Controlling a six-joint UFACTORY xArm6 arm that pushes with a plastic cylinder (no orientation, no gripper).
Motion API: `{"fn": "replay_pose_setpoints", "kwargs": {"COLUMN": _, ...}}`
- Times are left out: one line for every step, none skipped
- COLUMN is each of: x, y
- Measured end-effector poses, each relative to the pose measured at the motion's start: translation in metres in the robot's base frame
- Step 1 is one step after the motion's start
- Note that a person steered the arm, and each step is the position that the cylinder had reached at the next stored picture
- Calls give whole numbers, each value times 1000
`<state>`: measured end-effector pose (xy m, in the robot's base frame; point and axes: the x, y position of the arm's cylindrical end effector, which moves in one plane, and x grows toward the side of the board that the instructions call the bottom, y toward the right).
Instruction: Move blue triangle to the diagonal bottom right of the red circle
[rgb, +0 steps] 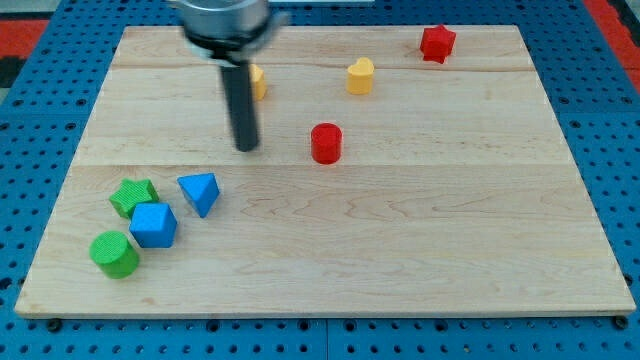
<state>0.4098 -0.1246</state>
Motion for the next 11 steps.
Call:
{"fn": "replay_pose_setpoints", "kwargs": {"x": 36, "y": -12}}
{"fn": "replay_pose_setpoints", "kwargs": {"x": 44, "y": -18}}
{"fn": "replay_pose_setpoints", "kwargs": {"x": 49, "y": -32}}
{"fn": "replay_pose_setpoints", "kwargs": {"x": 79, "y": 5}}
{"fn": "replay_pose_setpoints", "kwargs": {"x": 86, "y": -3}}
{"fn": "replay_pose_setpoints", "kwargs": {"x": 89, "y": -17}}
{"fn": "replay_pose_setpoints", "kwargs": {"x": 108, "y": -27}}
{"fn": "replay_pose_setpoints", "kwargs": {"x": 123, "y": -4}}
{"fn": "replay_pose_setpoints", "kwargs": {"x": 125, "y": 43}}
{"fn": "replay_pose_setpoints", "kwargs": {"x": 135, "y": 131}}
{"fn": "replay_pose_setpoints", "kwargs": {"x": 156, "y": 140}}
